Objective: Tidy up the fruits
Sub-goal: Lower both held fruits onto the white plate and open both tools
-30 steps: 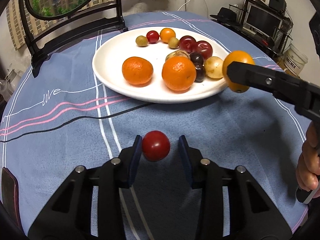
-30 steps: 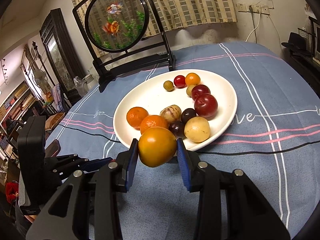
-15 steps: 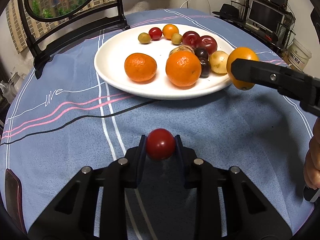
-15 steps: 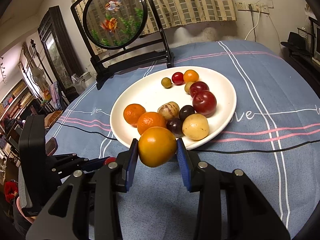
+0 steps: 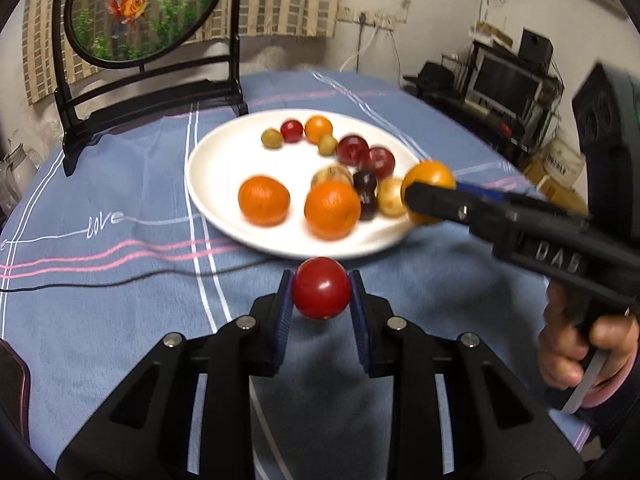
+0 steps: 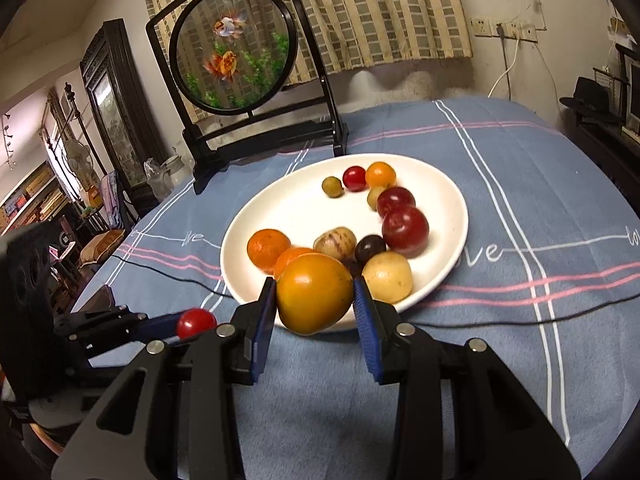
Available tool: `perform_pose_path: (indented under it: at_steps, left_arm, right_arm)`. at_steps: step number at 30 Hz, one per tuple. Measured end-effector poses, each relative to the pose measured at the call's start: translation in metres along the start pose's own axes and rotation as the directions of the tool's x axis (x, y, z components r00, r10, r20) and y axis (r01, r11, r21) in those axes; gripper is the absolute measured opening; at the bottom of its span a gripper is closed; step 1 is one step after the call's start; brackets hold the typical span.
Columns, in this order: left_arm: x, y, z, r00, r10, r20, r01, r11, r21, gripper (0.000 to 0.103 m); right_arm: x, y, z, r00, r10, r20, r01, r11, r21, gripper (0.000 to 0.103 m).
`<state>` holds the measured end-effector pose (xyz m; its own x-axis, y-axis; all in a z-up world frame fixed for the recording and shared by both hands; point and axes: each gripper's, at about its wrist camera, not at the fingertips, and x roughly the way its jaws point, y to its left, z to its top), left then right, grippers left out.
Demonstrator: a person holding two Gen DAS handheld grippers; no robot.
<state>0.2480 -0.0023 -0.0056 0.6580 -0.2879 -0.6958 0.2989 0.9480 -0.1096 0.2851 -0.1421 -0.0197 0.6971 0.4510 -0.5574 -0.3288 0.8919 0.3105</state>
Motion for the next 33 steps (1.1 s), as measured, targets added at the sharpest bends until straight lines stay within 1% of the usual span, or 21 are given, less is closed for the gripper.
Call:
perform_pose_path:
  at_steps: [3,6,9,11,14,16,18,21,23,24,25,26,27,29,31,33]
  left_arm:
    - [-0.001,0.005,0.011,1.0,0.001,0.028,0.0,0.999,-0.032,0.028]
    - [0.0,0.013,0.026,0.999,0.002,0.052,0.002,0.997,-0.077,0.028]
    - [0.007,0.017,0.045,0.997,0.016,0.078,-0.007,0.994,-0.11,0.028]
    - [0.018,0.019,0.062,0.996,0.034,0.082,-0.024,0.992,-0.121,0.028]
    - [0.038,0.023,0.083,0.996,0.051,0.073,-0.04,0.989,-0.145,0.028]
    - [0.056,0.026,0.096,0.996,0.068,0.053,-0.059,0.987,-0.152,0.028]
    - [0.072,0.032,0.103,0.995,0.092,0.028,-0.086,0.983,-0.165,0.028]
    - [0.089,0.039,0.109,0.995,0.101,-0.011,-0.101,0.977,-0.189,0.028]
    - [0.092,0.041,0.109,0.993,0.116,-0.019,-0.118,0.975,-0.188,0.029]
    - [0.09,0.042,0.109,0.993,0.117,-0.019,-0.119,0.975,-0.19,0.039]
    - [0.088,0.043,0.108,0.993,0.118,-0.016,-0.119,0.973,-0.196,0.059]
    - [0.084,0.045,0.109,0.992,0.127,-0.009,-0.126,0.97,-0.206,0.066]
    - [0.078,0.048,0.109,0.99,0.143,0.003,-0.139,0.965,-0.224,0.071]
    - [0.068,0.053,0.11,0.99,0.144,0.007,-0.137,0.958,-0.252,0.073]
    - [0.052,0.057,0.109,0.988,0.151,0.018,-0.139,0.946,-0.293,0.082]
    - [0.037,0.057,0.105,0.985,0.171,0.035,-0.151,0.938,-0.313,0.086]
  right_arm:
    - [0.006,-0.003,0.007,1.0,0.004,-0.002,-0.004,1.0,-0.004,0.039]
    - [0.008,-0.008,0.019,1.0,-0.002,0.025,0.002,1.0,0.005,0.039]
    - [0.013,-0.012,0.03,0.999,-0.006,0.048,0.005,1.0,0.02,0.039]
    - [0.018,-0.014,0.038,0.998,-0.017,0.055,0.016,1.0,0.019,0.039]
    - [0.027,-0.017,0.049,0.998,-0.028,0.06,0.027,0.999,0.025,0.039]
    - [0.033,-0.021,0.053,0.997,-0.039,0.059,0.038,0.999,0.023,0.039]
    - [0.04,-0.024,0.056,0.997,-0.05,0.052,0.049,0.999,0.024,0.039]
    - [0.054,-0.03,0.061,0.997,-0.065,0.034,0.064,0.998,0.029,0.039]
    - [0.06,-0.032,0.062,0.998,-0.065,0.023,0.064,0.997,0.033,0.039]
    - [0.062,-0.032,0.064,0.998,-0.062,0.02,0.061,0.997,0.035,0.039]
    - [0.064,-0.031,0.065,0.998,-0.061,0.021,0.06,0.998,0.035,0.039]
    - [0.065,-0.03,0.067,0.998,-0.06,0.022,0.059,0.998,0.032,0.039]
    - [0.065,-0.029,0.067,0.998,-0.056,0.022,0.056,0.998,0.028,0.039]
    - [0.063,-0.028,0.067,0.998,-0.052,0.024,0.051,0.998,0.022,0.039]
    - [0.062,-0.028,0.067,0.998,-0.05,0.023,0.05,0.999,0.018,0.039]
    - [0.063,-0.027,0.067,0.999,-0.045,0.019,0.045,0.999,0.014,0.039]
